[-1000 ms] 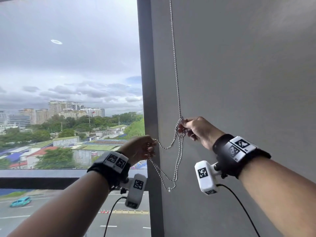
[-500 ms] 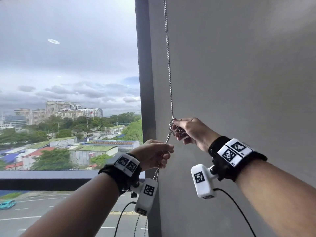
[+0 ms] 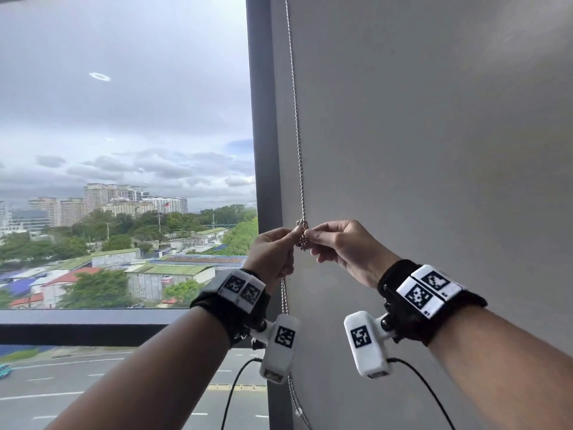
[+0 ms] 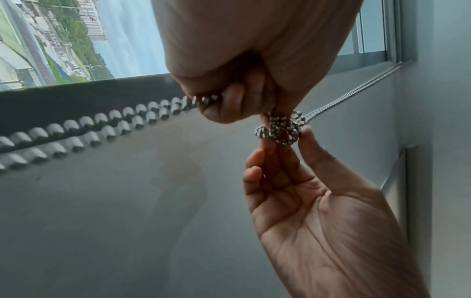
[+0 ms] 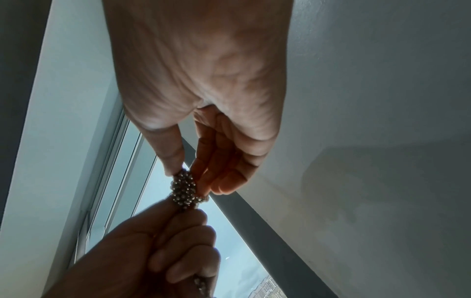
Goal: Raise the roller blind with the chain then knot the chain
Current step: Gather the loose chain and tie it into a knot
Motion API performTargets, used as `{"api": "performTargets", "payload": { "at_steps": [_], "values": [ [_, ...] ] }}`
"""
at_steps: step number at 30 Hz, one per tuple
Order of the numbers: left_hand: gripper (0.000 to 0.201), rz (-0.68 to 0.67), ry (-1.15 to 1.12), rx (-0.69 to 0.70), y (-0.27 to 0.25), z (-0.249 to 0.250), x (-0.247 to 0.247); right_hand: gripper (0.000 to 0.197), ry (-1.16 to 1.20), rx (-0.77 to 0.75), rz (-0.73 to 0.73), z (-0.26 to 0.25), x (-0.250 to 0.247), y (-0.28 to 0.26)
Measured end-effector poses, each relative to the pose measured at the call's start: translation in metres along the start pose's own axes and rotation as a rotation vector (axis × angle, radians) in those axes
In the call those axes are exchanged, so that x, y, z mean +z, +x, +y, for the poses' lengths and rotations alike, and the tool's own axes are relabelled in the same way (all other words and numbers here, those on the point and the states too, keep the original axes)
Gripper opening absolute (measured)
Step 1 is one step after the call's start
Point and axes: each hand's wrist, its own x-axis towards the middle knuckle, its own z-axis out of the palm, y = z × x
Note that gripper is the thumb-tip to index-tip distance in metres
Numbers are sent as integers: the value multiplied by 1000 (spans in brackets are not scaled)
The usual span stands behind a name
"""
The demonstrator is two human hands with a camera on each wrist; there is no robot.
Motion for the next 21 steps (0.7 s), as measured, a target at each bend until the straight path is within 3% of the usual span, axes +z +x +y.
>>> {"api": "performTargets", "payload": {
  "at_steps": [9, 21],
  "values": [
    [18, -19, -129, -102, -15, -31, 0, 21, -142, -50, 107, -16, -2, 9],
    [17, -42, -147, -77, -23, -45, -4, 28, -269, -64, 125, -9, 10, 14]
  ]
}}
